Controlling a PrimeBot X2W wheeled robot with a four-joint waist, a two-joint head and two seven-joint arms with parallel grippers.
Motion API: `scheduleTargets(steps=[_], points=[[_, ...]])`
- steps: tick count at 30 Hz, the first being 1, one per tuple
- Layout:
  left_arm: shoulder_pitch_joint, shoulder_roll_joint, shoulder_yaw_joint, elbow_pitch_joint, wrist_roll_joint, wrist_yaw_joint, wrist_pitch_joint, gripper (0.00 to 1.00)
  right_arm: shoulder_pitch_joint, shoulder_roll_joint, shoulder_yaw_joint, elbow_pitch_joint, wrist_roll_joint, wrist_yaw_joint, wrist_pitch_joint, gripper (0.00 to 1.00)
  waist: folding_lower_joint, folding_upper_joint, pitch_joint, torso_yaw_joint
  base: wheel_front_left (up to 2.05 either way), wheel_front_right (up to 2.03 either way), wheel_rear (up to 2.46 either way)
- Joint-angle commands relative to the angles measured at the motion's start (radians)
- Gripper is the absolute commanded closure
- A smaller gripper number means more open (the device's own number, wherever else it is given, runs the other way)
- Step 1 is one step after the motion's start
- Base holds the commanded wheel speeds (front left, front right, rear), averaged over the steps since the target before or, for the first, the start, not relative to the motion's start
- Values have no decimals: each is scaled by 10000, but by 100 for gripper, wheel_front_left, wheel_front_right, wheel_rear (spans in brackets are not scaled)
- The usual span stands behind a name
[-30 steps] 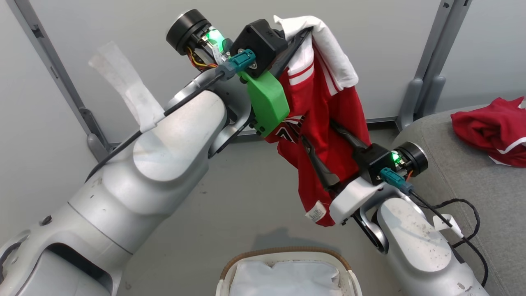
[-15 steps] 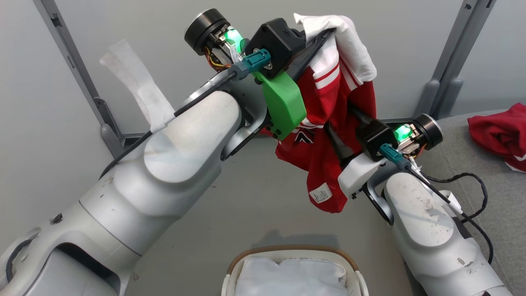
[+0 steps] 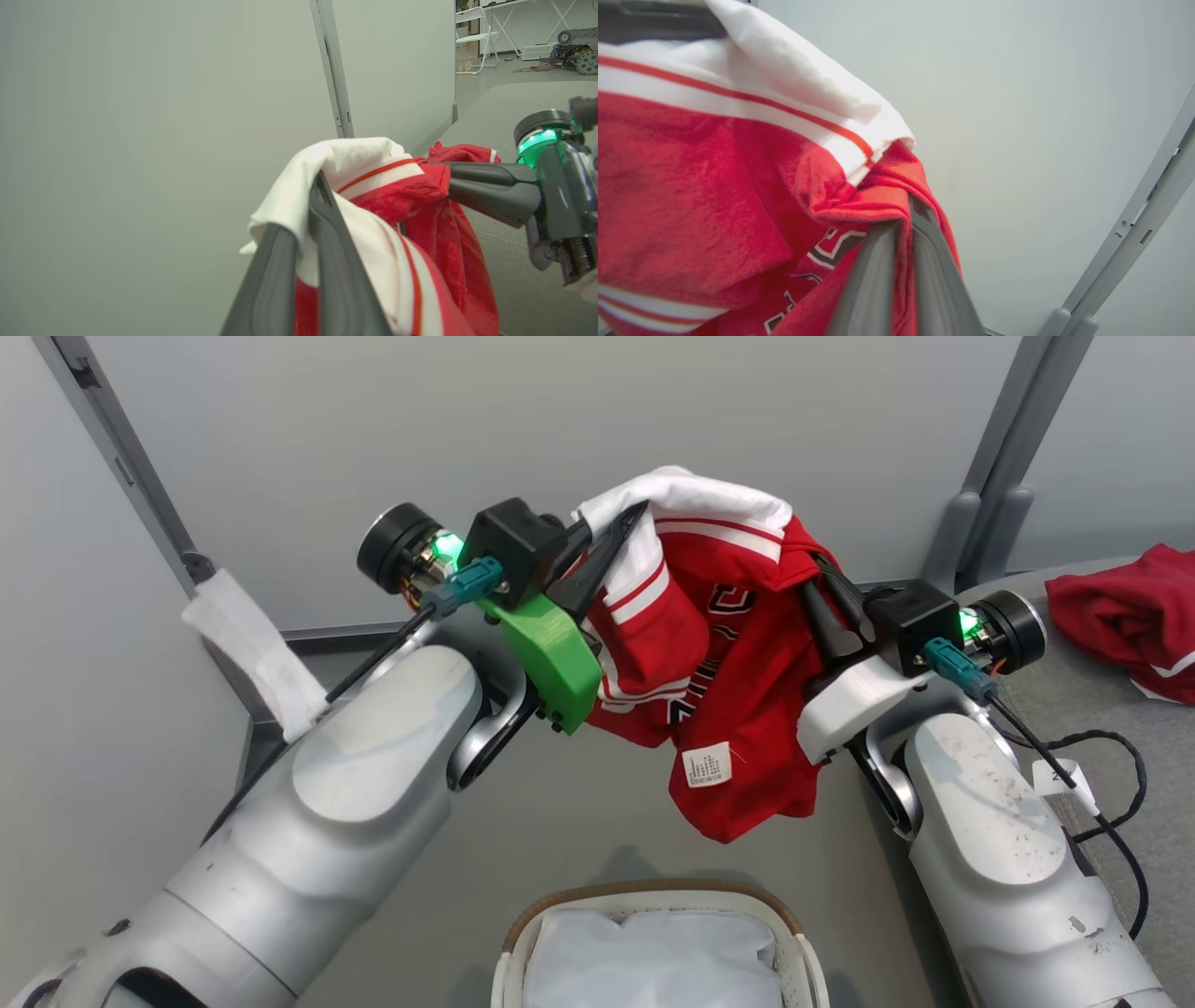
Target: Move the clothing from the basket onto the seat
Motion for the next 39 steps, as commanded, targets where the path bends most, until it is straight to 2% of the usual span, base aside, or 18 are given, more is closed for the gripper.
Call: scheduleTargets(steps=[1,6,11,17,24,32,39], points=[[289,68,71,61,-136,52,-220,0,150,-34,-92,-111,66,-11,-24,100,0,0,50,-67,0,0,0],[1227,11,485,163,-459,178,-784,0,281,-34,-436,-454,193,-11,-24,100,0,0,105,-170,0,0,0],[2185,-13,740,147,-284,330,-943,0,441,-32,-711,-688,209,-11,-24,100,0,0,123,-203,0,0,0],[3661,-235,1484,-362,138,480,-938,0,731,-32,-1177,-900,153,-11,-24,100,0,0,162,-175,0,0,0],[5014,-496,2215,-538,655,256,-942,0,1040,-35,-1549,-1095,229,-11,-25,100,0,0,199,-202,0,0,0],[5830,-858,2904,-715,1178,51,-943,0,1216,-35,-1743,-1125,231,-11,-24,100,0,0,204,-251,0,0,0],[6253,-1018,3347,-889,1546,-79,-942,0,1355,-38,-1853,-1186,136,-11,-25,100,0,0,221,-762,0,0,0]])
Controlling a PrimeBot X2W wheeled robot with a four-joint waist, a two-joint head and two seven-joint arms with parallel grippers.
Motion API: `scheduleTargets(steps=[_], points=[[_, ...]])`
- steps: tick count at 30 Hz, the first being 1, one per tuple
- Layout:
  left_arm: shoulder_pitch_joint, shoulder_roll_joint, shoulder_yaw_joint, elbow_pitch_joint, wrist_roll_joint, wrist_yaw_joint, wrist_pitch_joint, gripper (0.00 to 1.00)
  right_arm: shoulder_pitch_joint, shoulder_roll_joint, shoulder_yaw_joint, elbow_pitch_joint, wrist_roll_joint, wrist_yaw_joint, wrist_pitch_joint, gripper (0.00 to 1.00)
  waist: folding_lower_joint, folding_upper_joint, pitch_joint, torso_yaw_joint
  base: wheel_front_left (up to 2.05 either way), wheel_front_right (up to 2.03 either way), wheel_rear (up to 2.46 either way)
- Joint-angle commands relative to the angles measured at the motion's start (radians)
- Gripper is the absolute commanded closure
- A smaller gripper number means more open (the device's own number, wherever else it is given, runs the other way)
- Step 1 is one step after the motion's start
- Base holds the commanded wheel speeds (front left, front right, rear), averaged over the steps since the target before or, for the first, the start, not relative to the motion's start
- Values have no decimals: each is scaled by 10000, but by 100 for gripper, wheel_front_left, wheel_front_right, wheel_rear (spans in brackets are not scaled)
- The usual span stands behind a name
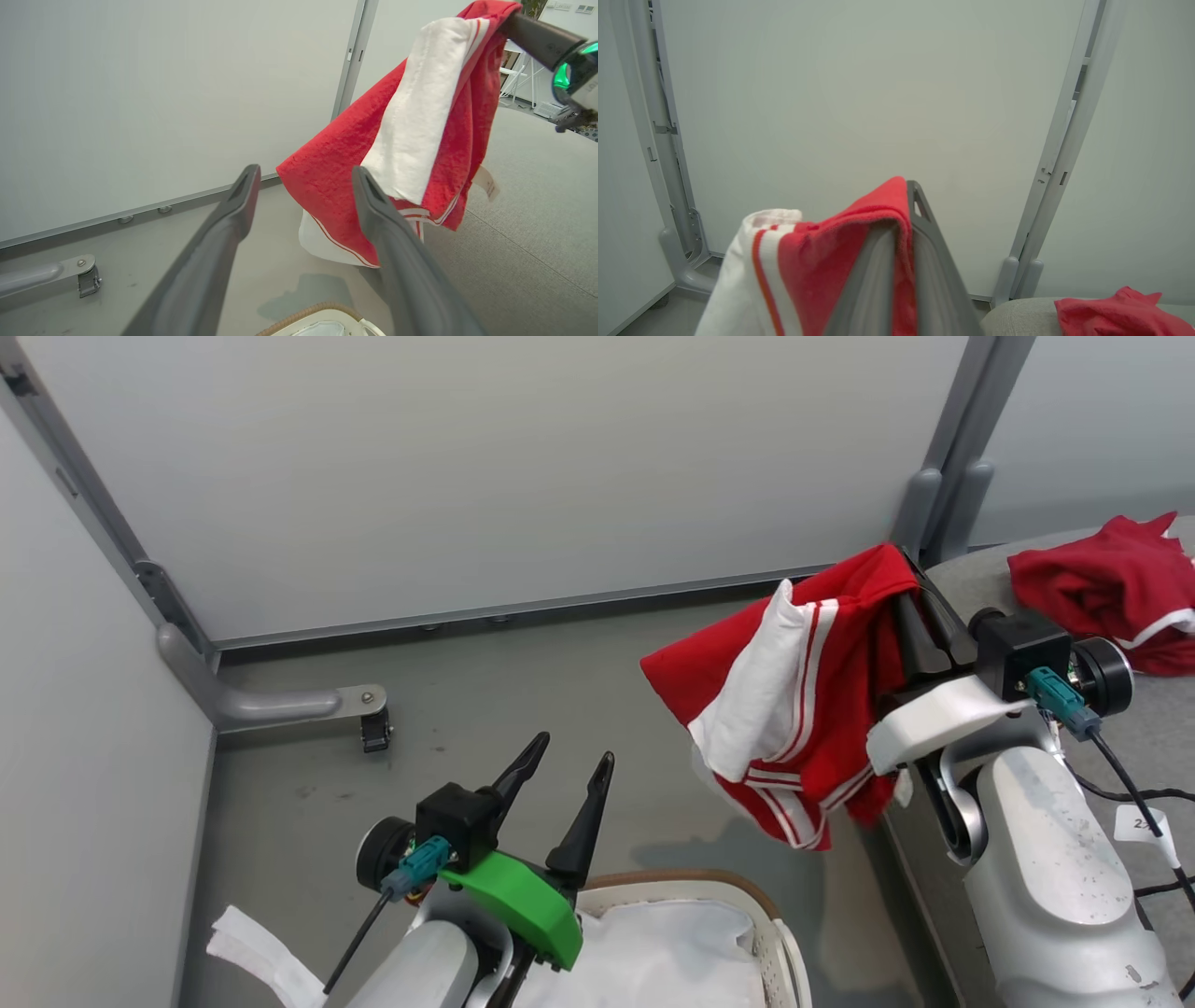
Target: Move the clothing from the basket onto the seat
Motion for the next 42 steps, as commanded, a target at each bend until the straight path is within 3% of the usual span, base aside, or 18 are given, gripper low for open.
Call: scheduleTargets(steps=[1,16,22,34,42], points=[[211,-22,74,-74,129,-54,-33,0,178,-44,-74,-66,-49,-11,-24,100,0,-1,21,-347,0,0,0],[781,-281,704,-594,659,-145,-34,0,485,-40,-325,-298,-651,-11,-25,100,0,-1,352,-3302,0,0,0],[736,-302,676,-581,817,-161,-34,0,593,-37,-472,-380,-617,-11,-24,100,0,-1,586,-4037,0,0,0],[494,-314,550,-664,952,-167,-34,0,344,-35,-799,-504,-691,-11,-24,100,0,-1,888,-4262,0,0,0],[291,-309,710,-861,1075,-160,-34,0,-1339,-177,-1880,-709,-2043,-12,-25,100,0,-1,1473,-3889,0,0,0]])
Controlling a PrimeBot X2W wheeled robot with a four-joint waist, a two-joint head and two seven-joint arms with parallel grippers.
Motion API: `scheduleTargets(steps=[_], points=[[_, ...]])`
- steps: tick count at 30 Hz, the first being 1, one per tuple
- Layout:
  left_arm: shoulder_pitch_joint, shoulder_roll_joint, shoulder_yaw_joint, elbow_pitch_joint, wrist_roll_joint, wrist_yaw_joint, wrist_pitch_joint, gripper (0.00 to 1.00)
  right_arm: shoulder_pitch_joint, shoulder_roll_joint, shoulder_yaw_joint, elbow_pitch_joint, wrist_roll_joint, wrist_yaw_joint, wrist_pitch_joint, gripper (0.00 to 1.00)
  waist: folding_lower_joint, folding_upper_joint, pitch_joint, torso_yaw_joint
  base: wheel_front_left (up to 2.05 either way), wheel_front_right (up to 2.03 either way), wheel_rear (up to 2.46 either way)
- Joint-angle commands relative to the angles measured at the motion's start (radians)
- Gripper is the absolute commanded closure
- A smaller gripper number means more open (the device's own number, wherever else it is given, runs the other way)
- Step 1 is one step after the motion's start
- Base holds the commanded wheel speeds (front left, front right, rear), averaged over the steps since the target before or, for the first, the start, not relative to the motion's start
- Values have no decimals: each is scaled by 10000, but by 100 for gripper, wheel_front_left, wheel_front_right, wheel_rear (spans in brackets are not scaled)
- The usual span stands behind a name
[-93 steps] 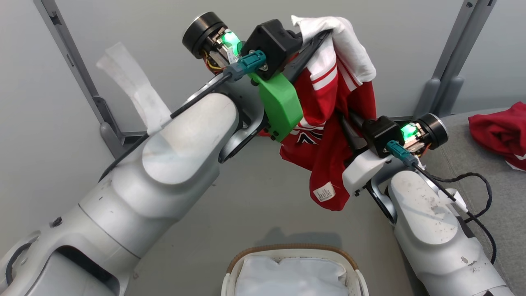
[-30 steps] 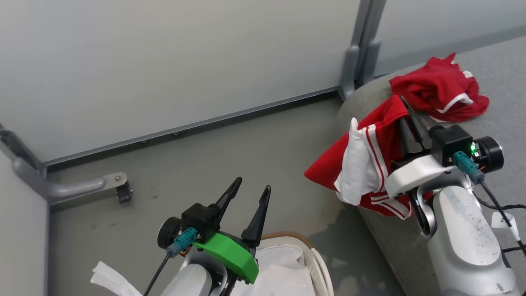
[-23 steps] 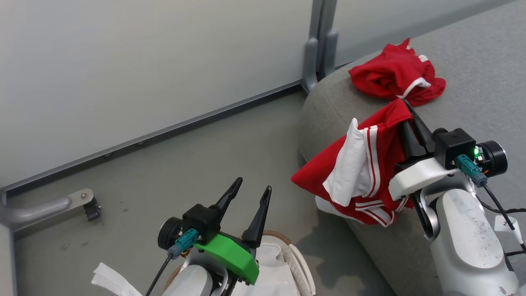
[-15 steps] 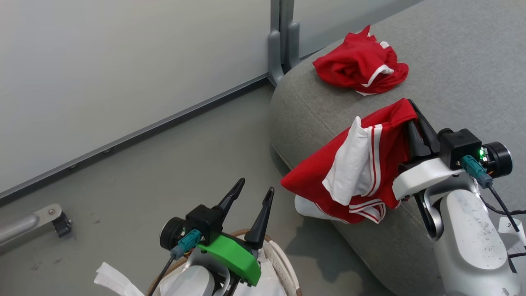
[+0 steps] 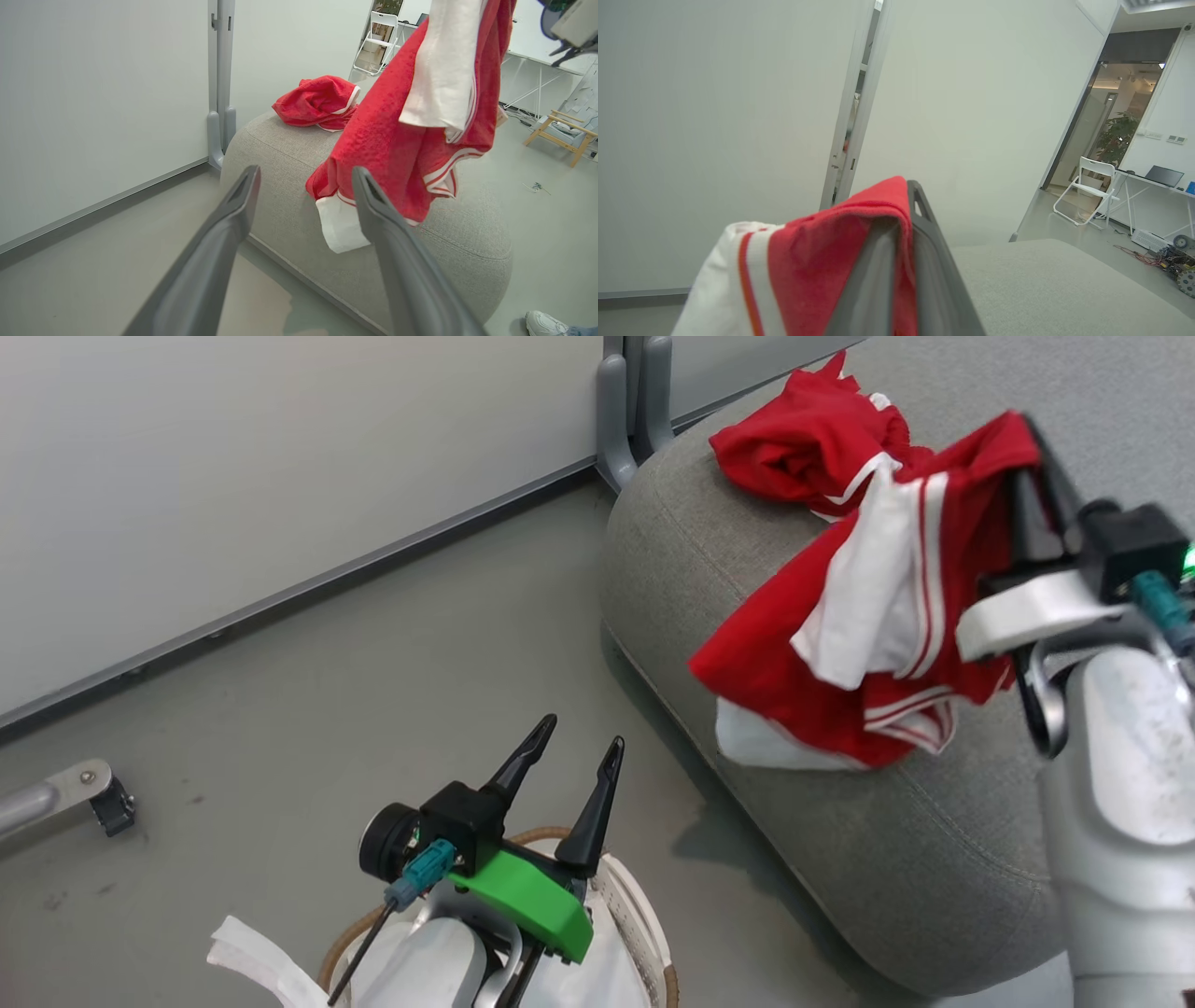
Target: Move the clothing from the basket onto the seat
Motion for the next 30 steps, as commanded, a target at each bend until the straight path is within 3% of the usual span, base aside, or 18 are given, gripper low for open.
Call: scheduleTargets(steps=[1,17,24,30], points=[[-226,39,22,-42,42,-26,-34,0,-511,-304,-341,-7,-179,-14,-25,100,0,0,383,291,0,0,0],[-1615,404,-105,-323,771,-27,-34,0,-5690,-4048,-2389,2176,-447,-13,515,100,0,0,3223,2162,0,0,0],[-2107,372,-167,-454,1047,-27,-34,0,-6649,-4688,-2925,3500,-731,-14,448,100,0,0,4237,2550,0,0,0],[-2467,484,-209,-574,1157,-28,-34,0,-6752,-4562,-3434,4325,-1114,-14,118,100,0,0,4885,2708,0,0,0]])
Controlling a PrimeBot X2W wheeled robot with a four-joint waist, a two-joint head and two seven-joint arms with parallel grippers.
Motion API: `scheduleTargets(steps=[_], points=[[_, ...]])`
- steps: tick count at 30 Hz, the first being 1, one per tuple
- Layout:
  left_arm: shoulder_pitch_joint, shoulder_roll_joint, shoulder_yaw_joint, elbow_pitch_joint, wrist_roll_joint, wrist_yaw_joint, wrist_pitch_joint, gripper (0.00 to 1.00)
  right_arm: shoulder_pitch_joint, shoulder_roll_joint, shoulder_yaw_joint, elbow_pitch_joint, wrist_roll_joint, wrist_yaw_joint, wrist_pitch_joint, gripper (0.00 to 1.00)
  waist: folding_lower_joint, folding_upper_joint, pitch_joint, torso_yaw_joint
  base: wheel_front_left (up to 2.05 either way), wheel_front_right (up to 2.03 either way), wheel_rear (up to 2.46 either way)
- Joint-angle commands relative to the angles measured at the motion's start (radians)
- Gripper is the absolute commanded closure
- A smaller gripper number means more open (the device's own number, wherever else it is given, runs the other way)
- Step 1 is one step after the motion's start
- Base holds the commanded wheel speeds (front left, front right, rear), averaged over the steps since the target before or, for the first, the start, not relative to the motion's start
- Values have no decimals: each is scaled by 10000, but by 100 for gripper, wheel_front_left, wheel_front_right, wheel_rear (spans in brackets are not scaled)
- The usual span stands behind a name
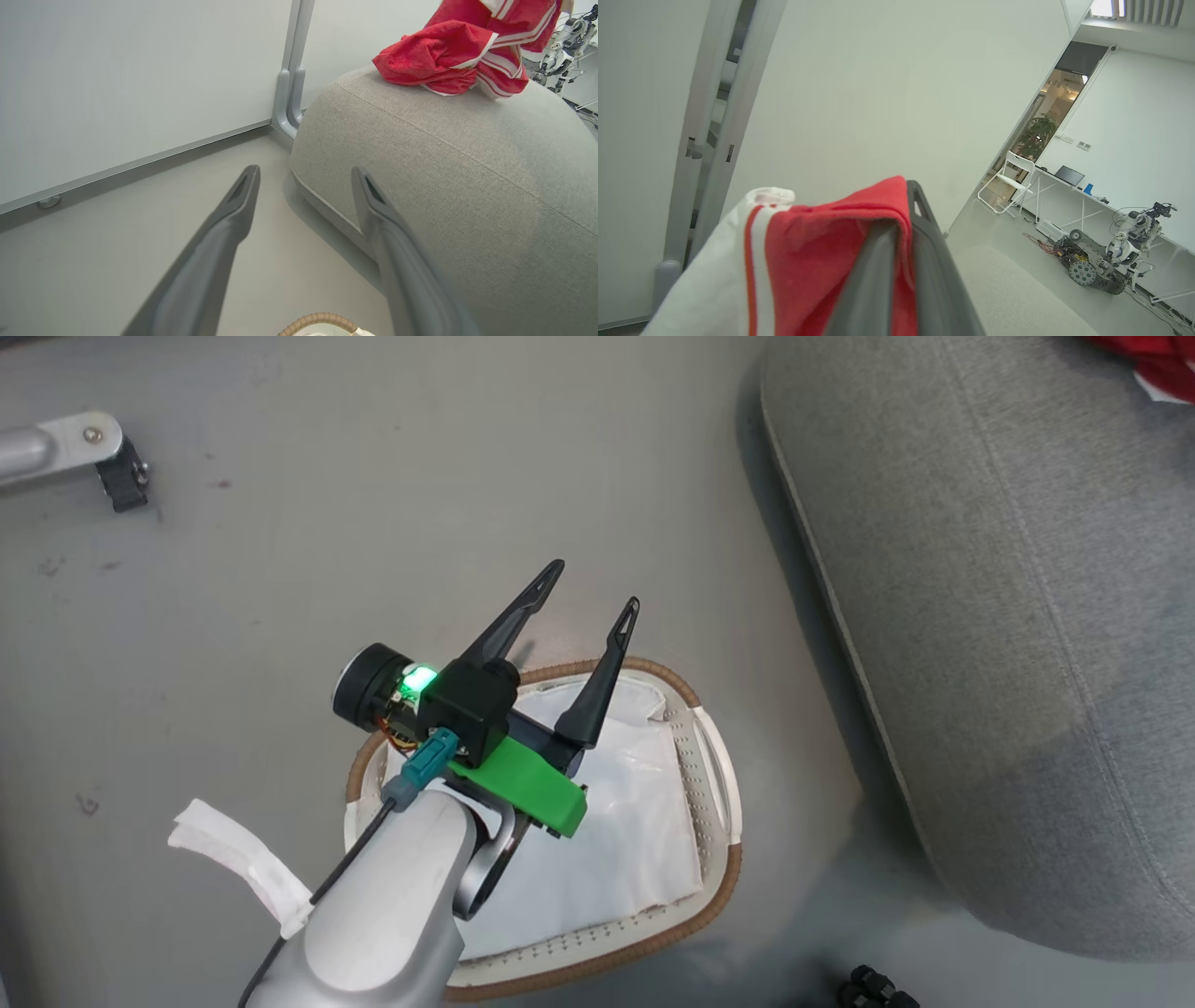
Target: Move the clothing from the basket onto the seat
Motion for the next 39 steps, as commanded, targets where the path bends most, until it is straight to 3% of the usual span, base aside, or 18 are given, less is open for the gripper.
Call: scheduleTargets(steps=[1,6,19,20,21,22,23,24,32,39], points=[[-224,96,54,-53,146,-28,-34,0,20,96,-145,148,-77,-13,-90,100,-2,-1,741,468,0,0,0],[-253,148,127,-95,203,-28,-34,0,494,548,-614,706,-334,-14,-176,100,-2,-1,1097,420,0,0,0],[-223,202,134,27,185,-28,-35,0,2077,1678,-1201,387,-557,-13,-195,98,-2,-1,1016,70,0,0,0],[-182,196,129,43,170,-28,-35,0,2198,1766,-1207,342,-561,-14,-195,78,-2,-1,955,36,0,0,0],[-136,192,118,55,154,-28,-35,0,2292,1851,-1191,295,-564,-14,-194,69,-2,-1,877,2,0,0,0],[-62,189,99,80,135,-28,-35,0,2411,1918,-1157,228,-568,-14,-194,45,-2,-1,771,-34,0,0,0],[13,186,89,102,112,-28,-35,0,2513,1986,-1114,159,-579,-14,-194,13,-2,-1,660,-69,0,0,0],[122,172,73,137,72,-28,-35,0,2673,2072,-1042,86,-590,-13,-194,0,-2,-1,492,-106,0,0,0],[677,32,178,315,-353,-28,-35,0,3763,2366,-310,-174,-441,-14,-195,0,-2,-1,-925,-226,0,0,0],[1361,-226,651,471,-791,2,-35,0,4431,2342,318,-126,-303,-13,-196,0,-2,-1,-2587,59,0,0,0]])
